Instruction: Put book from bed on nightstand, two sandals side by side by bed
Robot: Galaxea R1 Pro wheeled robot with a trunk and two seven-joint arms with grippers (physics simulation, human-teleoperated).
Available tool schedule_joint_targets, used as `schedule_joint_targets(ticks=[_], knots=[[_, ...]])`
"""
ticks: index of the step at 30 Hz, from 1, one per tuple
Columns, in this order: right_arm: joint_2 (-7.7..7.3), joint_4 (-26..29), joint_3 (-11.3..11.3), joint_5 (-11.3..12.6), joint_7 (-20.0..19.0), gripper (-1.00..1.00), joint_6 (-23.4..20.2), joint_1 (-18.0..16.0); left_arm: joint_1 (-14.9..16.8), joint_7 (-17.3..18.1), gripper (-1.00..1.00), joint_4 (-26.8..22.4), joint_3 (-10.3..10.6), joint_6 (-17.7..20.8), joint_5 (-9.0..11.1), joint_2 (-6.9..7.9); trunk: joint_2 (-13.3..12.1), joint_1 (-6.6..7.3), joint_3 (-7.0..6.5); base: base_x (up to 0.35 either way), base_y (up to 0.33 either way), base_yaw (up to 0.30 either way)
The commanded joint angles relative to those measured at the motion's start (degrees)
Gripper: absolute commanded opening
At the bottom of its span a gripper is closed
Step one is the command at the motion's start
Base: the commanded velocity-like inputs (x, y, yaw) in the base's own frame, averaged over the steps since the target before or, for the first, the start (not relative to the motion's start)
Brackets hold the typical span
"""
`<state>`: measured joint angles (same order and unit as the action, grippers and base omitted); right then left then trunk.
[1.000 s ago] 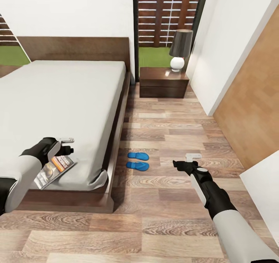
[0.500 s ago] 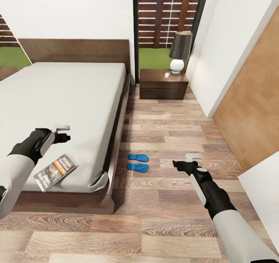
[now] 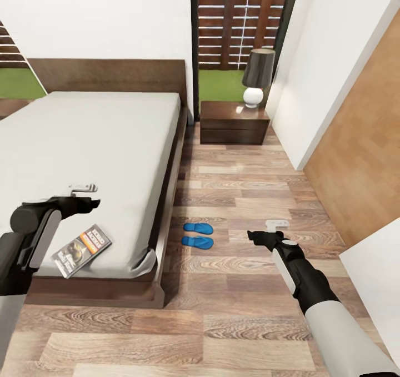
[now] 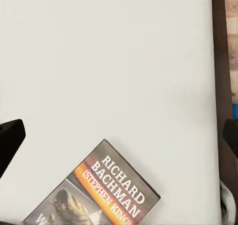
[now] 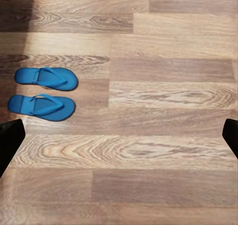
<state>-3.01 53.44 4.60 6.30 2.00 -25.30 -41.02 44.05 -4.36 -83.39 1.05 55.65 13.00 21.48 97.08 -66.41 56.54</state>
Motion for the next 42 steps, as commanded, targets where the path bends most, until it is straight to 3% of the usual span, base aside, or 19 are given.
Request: schedule_joint_targets(ticks=[1, 4, 5, 10, 12, 17, 25, 35, 42], knots=[[-0.05, 0.06, 0.16, 0.56, 0.26, 1.0, -0.29, -0.02, -0.8, -0.44, 1.0, -0.87, -0.19, 0.26, 0.51, 0.05, 0.0, 0.01, 0.04, 0.0, 0.0, 0.0], [-0.02, 0.03, 0.24, 0.4, 1.07, 1.0, -0.34, -0.02, -3.52, -0.36, 1.0, -2.89, -0.9, 0.12, 0.61, 0.0, 0.0, 0.01, 0.04, 0.0, 0.0, 0.0], [-0.01, 0.12, 0.34, 0.12, 3.19, 1.0, -0.35, -0.02, -5.55, -0.22, 1.0, -3.72, -1.2, -0.19, 0.69, -0.15, 0.0, 0.01, 0.04, 0.0, 0.0, 0.0], [-0.05, 0.3, 0.44, -0.16, 6.41, 1.0, -0.25, -0.02, -8.19, -0.22, 1.0, -4.17, -1.28, -1.34, 0.76, -0.56, 0.0, 0.01, 0.04, -0.002, 0.0, 0.0], [-0.06, 0.34, 0.36, -0.22, 7.05, 1.0, -0.2, -0.02, -10.01, -0.45, 1.0, -4.28, -1.22, -3.66, 0.72, -2.83, 0.0, 0.01, 0.04, -0.228, 0.0, 0.0], [-0.06, 0.35, 0.34, -0.23, 7.18, 1.0, -0.19, -0.02, -10.6, -0.4, 1.0, -4.02, -1.22, -4.36, 0.74, -4.33, 0.0, 0.01, 0.04, -0.297, 0.0, 0.0], [-0.06, 0.35, 0.4, -0.16, 7.14, 1.0, -0.21, -0.02, -13.37, -0.94, 1.0, -3.64, -1.22, -6.38, 0.36, -8.61, 0.0, 0.01, 0.04, -0.341, 0.0, 0.003], [-0.06, 0.35, 0.48, 0.01, 7.14, 1.0, -0.23, -0.02, -13.71, -0.71, 1.0, 0.04, -1.01, -8.03, 0.38, -9.4, 0.0, 0.01, 0.04, -0.349, 0.0, 0.199], [-0.06, 0.24, 0.42, 0.14, 7.14, 1.0, -0.27, -0.02, -13.72, -0.18, 1.0, 5.29, -0.95, -11.69, 0.51, -9.44, 0.0, 0.01, 0.04, -0.35, 0.0, 0.274]])
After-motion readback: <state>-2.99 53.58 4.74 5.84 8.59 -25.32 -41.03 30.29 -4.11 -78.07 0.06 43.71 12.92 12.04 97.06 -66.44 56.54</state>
